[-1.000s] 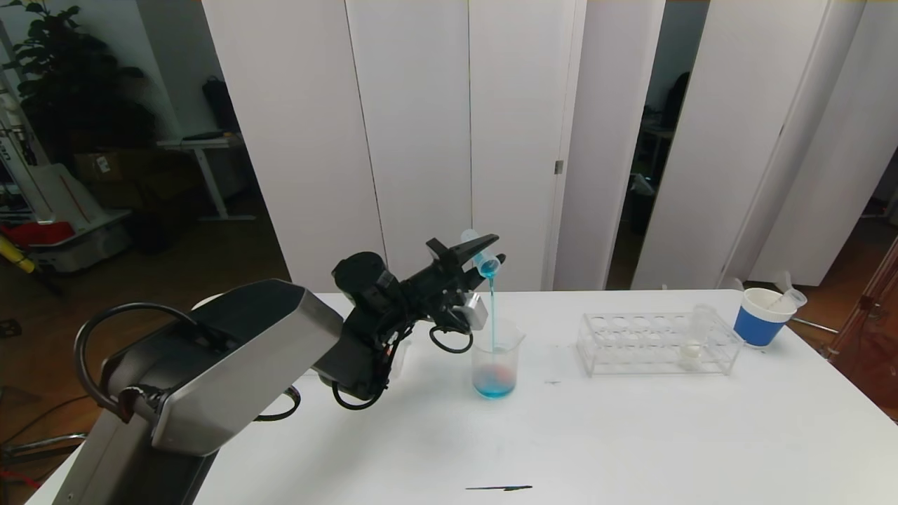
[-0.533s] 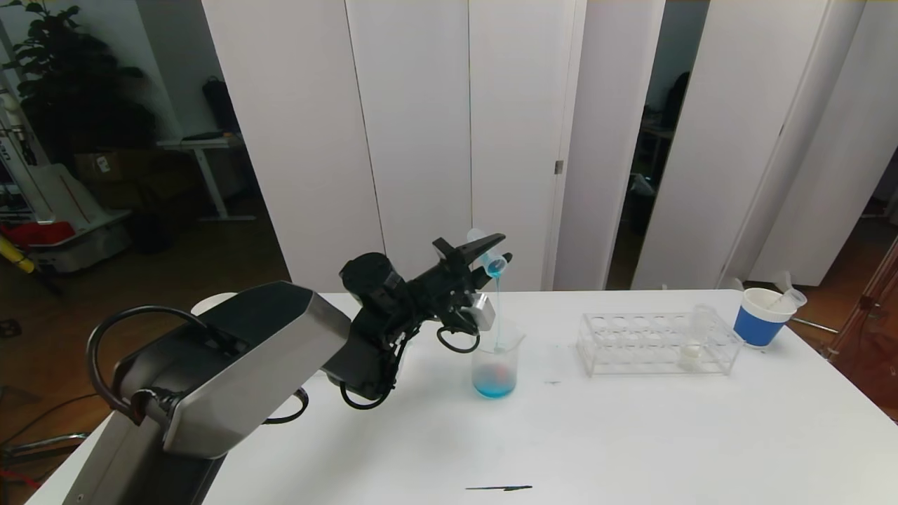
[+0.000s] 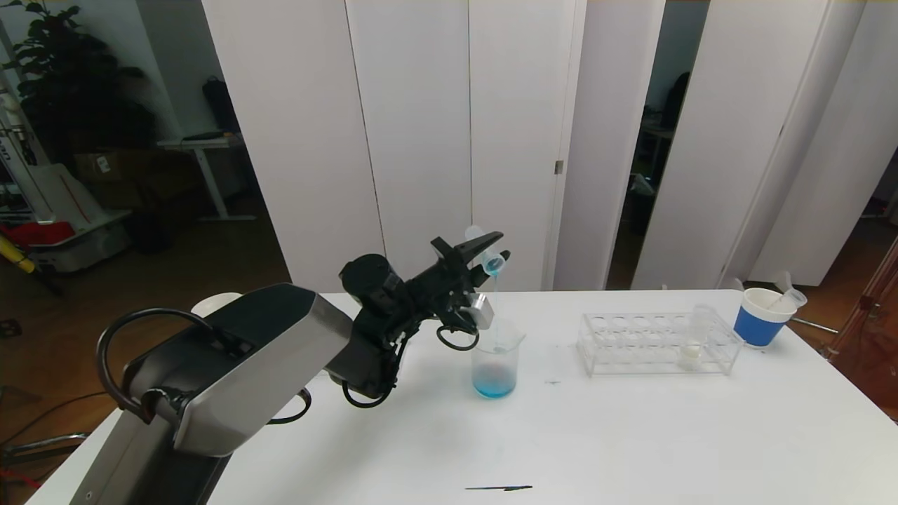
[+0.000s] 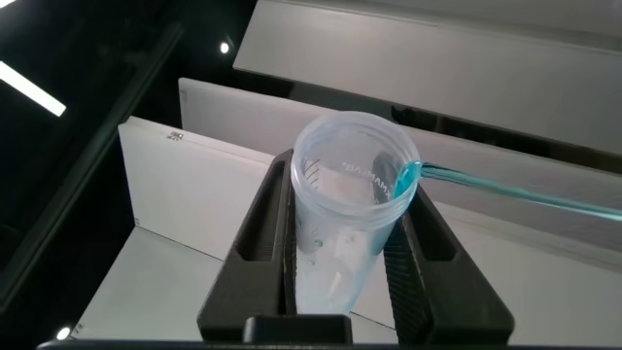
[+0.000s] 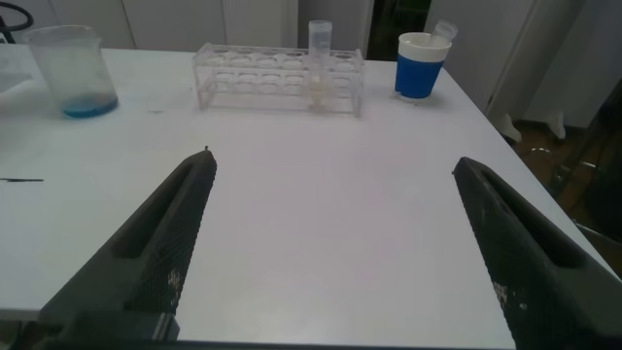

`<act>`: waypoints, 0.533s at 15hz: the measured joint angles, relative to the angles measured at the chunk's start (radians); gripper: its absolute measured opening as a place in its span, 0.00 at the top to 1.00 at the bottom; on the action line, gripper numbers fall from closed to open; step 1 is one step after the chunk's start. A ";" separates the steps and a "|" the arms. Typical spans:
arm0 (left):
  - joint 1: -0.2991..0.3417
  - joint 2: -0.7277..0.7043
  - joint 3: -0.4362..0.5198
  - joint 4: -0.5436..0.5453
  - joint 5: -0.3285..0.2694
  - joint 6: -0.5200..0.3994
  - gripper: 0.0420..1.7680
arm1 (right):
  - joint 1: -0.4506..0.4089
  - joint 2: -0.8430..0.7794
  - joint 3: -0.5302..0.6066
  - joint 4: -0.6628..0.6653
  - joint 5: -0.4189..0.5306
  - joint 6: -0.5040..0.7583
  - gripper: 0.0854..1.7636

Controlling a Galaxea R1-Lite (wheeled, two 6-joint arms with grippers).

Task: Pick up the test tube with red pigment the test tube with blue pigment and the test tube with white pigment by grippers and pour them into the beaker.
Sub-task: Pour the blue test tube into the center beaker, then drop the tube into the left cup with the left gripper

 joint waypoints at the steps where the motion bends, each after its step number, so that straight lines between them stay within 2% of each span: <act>1: 0.000 0.002 -0.001 0.001 0.000 0.000 0.68 | 0.000 0.000 0.000 0.000 0.000 0.000 0.01; 8: 0.004 -0.001 0.008 0.002 0.001 -0.003 0.68 | 0.000 0.000 0.000 0.000 0.000 0.000 0.01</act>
